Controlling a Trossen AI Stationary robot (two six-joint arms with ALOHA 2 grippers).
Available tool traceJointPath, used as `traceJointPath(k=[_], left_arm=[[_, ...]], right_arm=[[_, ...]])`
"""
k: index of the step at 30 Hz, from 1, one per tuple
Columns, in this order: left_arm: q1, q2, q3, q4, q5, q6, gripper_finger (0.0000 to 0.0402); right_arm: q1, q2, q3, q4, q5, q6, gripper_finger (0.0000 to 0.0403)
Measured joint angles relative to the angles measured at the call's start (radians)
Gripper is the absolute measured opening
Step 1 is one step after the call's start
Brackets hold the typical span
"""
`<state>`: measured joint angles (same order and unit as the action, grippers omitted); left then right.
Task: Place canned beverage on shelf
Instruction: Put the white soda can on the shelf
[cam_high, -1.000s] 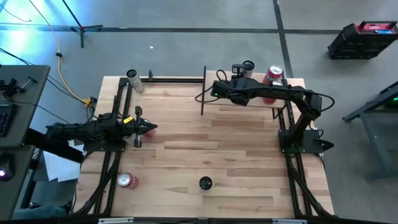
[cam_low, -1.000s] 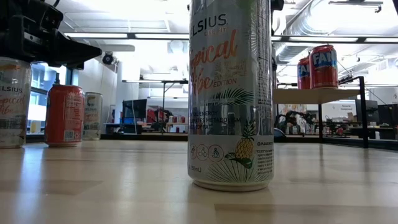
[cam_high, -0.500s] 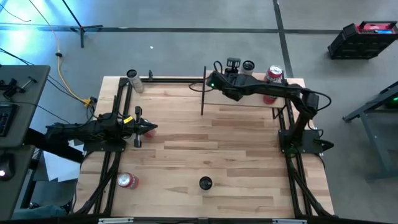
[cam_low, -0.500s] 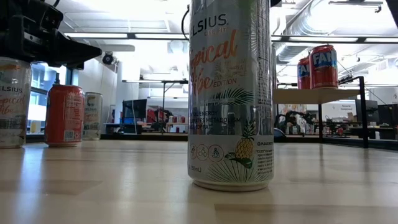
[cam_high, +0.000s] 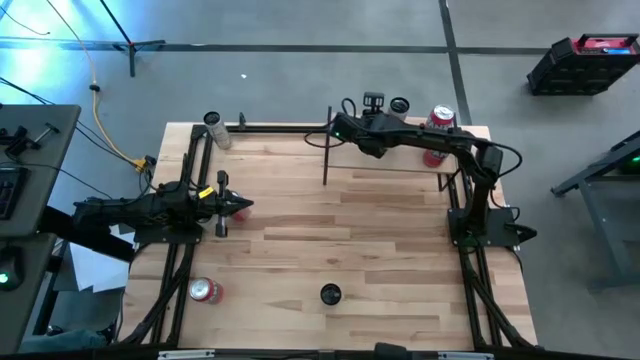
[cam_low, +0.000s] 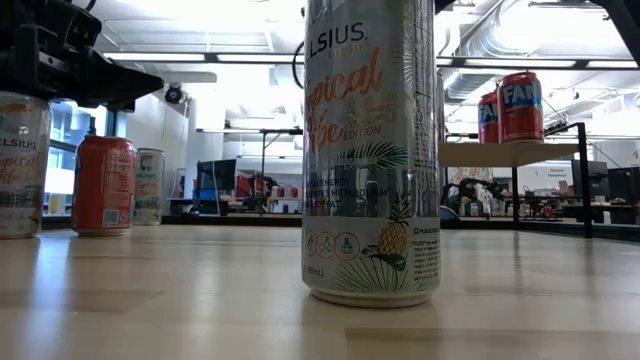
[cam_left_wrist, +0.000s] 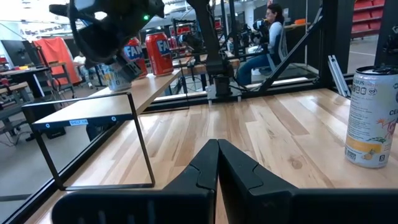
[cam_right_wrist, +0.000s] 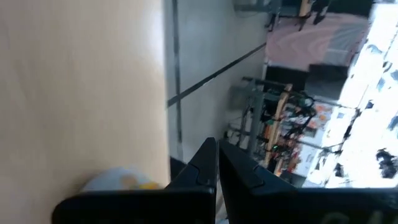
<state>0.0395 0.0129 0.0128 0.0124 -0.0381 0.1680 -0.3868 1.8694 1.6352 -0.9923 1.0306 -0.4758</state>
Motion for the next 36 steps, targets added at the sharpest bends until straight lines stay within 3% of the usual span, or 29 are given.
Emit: traceJointPath(k=[12,19,28,36], left_arm=[[0.0,0.0,0.0,0.0,0.0,0.0,0.0003],[0.0,0.0,0.0,0.0,0.0,0.0,0.0003],[0.0,0.0,0.0,0.0,0.0,0.0,0.0003],[0.0,0.0,0.0,0.0,0.0,0.0,0.0003]], right_arm=[[-0.002,-0.056,0.0,-0.155,-0.079,0.163,0.0],[0.001,-0.074,0.0,-0.208,-0.087,0.16,0.0],[-0.007,-0.074,0.0,-0.166,-0.091,0.032,0.0],[-0.001,-0.074,0.0,-0.295,-0.102,0.104,0.0]])
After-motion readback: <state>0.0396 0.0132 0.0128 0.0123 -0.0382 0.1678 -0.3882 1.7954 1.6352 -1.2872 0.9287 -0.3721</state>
